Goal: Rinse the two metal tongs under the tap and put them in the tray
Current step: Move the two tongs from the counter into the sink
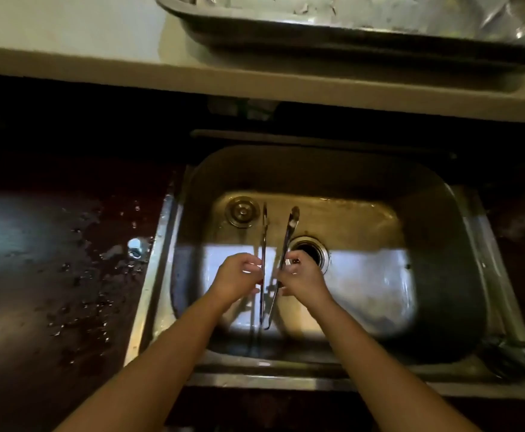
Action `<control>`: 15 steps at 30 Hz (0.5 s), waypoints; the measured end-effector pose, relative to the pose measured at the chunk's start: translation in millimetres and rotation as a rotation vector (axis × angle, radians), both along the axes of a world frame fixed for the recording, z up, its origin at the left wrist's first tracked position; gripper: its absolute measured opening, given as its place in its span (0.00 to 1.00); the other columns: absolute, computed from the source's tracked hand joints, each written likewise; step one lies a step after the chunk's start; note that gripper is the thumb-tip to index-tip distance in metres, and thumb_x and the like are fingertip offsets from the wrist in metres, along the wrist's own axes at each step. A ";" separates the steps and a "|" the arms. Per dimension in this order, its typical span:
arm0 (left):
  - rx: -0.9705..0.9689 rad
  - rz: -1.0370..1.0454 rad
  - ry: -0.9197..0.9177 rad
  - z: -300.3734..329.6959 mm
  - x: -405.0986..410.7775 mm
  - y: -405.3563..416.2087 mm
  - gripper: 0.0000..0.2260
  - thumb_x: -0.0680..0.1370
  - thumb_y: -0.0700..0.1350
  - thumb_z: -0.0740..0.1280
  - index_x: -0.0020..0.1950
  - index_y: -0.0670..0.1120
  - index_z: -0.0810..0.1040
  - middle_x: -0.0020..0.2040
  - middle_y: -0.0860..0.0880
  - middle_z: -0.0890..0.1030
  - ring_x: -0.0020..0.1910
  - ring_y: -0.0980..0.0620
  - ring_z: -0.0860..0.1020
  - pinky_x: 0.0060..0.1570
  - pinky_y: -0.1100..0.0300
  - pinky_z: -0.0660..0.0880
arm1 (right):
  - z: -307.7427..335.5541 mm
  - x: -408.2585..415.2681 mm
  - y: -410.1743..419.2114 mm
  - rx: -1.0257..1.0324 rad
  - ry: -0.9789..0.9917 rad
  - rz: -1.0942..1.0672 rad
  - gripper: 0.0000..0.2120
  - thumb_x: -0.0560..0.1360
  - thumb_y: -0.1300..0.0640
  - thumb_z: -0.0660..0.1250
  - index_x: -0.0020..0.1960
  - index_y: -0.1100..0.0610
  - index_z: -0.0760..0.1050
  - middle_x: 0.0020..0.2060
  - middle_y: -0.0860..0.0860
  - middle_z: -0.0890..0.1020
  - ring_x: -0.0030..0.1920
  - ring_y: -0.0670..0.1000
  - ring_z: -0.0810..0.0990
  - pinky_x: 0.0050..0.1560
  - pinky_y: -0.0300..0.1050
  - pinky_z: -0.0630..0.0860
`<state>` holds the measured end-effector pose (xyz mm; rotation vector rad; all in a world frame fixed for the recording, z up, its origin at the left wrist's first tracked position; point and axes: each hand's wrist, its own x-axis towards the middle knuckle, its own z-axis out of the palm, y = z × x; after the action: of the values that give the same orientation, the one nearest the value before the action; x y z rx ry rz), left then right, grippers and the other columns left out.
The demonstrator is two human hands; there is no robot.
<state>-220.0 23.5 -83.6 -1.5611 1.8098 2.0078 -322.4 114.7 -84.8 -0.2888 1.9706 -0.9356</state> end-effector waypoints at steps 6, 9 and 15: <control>-0.184 -0.047 -0.162 -62.2 -22.8 13.3 0.05 0.72 0.35 0.65 0.42 0.42 0.79 0.41 0.38 0.82 0.38 0.38 0.81 0.43 0.46 0.81 | -63.3 -14.1 3.1 0.105 0.070 0.027 0.12 0.69 0.67 0.67 0.47 0.54 0.70 0.29 0.48 0.75 0.28 0.52 0.78 0.36 0.52 0.79; -0.302 -0.122 -0.223 -87.4 -28.7 16.7 0.07 0.73 0.35 0.62 0.44 0.38 0.81 0.44 0.39 0.83 0.39 0.46 0.80 0.42 0.58 0.79 | -81.4 -14.8 3.8 0.128 0.119 0.047 0.13 0.68 0.68 0.65 0.47 0.54 0.71 0.30 0.46 0.73 0.30 0.52 0.77 0.37 0.50 0.77; -0.378 -0.120 -0.252 -108.3 -29.3 21.6 0.10 0.73 0.35 0.60 0.45 0.39 0.81 0.40 0.45 0.81 0.33 0.54 0.75 0.27 0.76 0.70 | -98.0 -16.5 3.2 0.153 0.180 0.129 0.17 0.70 0.67 0.66 0.58 0.57 0.73 0.35 0.51 0.76 0.42 0.55 0.79 0.42 0.45 0.74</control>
<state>-249.2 45.1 -191.9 -1.6492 2.2018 1.4027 -338.8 117.9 -182.7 -0.4199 2.1471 -0.6923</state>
